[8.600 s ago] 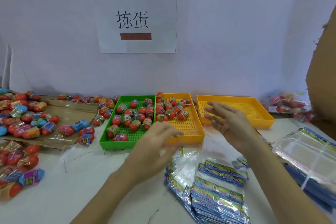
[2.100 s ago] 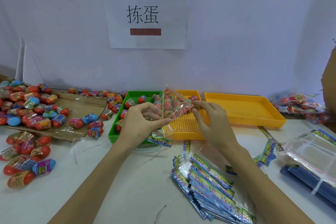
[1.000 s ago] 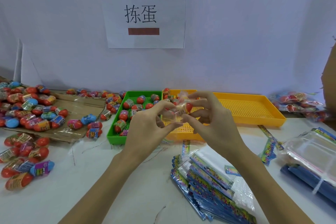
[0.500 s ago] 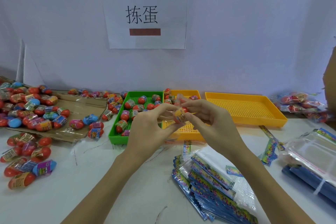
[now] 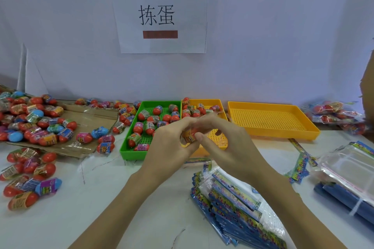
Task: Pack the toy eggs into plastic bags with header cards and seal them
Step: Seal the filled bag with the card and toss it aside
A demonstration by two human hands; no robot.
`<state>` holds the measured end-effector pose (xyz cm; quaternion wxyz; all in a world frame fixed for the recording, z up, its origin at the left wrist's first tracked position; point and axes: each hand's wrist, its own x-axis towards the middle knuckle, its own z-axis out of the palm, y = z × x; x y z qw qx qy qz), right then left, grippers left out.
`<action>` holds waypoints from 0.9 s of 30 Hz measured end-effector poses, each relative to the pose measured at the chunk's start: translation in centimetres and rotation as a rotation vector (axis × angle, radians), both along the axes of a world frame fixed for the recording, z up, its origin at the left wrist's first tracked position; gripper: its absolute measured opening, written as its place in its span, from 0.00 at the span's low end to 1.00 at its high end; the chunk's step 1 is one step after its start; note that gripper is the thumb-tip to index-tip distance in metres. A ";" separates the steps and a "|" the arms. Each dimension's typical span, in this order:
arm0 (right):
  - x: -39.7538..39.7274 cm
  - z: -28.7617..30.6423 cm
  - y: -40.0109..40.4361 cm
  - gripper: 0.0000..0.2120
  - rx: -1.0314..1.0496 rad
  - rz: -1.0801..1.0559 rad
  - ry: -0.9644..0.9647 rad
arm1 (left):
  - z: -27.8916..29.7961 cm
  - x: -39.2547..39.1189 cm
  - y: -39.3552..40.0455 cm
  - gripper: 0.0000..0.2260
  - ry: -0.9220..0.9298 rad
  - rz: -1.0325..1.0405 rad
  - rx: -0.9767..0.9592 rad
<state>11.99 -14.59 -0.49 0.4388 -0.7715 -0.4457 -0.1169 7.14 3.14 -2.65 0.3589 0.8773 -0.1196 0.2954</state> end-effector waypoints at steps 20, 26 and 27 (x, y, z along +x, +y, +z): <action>0.8 -0.7 0.0 0.07 0.081 -0.084 0.233 | 0.9 0.1 0.5 0.14 0.210 -0.150 -0.357; 0.6 -0.6 0.2 0.08 0.079 0.010 0.420 | 0.7 0.0 0.4 0.14 0.178 -0.073 -0.295; 0.6 -0.6 0.2 0.08 0.086 0.019 0.426 | 0.7 0.0 0.3 0.14 0.173 -0.072 -0.292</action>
